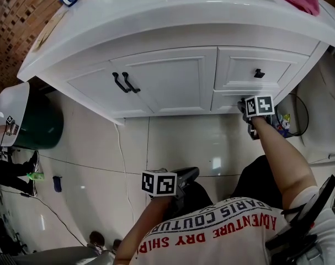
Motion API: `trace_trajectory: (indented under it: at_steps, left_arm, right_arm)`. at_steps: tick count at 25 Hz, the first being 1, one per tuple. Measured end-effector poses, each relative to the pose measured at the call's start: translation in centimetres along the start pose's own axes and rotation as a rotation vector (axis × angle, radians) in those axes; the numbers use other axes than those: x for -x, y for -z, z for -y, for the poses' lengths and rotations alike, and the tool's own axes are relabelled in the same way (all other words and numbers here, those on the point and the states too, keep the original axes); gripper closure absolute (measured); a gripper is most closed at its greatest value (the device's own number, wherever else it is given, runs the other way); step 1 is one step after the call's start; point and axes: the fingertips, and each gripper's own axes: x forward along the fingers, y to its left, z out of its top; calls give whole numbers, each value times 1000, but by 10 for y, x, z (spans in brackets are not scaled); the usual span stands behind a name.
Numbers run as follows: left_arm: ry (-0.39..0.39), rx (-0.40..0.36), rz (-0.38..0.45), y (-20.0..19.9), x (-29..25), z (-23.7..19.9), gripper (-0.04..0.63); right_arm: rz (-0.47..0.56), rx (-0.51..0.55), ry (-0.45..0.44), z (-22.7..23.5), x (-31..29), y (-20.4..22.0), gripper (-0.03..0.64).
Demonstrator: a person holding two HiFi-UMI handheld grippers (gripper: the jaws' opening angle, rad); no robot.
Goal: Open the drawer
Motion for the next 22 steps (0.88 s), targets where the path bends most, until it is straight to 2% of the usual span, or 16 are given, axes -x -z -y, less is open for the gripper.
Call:
trace_trajectory:
  at_steps: [6, 13, 22]
  left_arm:
    - [-21, -42, -23, 1, -7, 2, 603]
    - [-19, -21, -11, -2, -9, -2, 601]
    - [3, -47, -43, -6, -21, 3, 601]
  right_arm:
    - [-6, -17, -19, -1, -2, 2, 463]
    - [29, -31, -8, -1, 2, 5, 465]
    - [6, -38, -40, -11, 19, 35, 466]
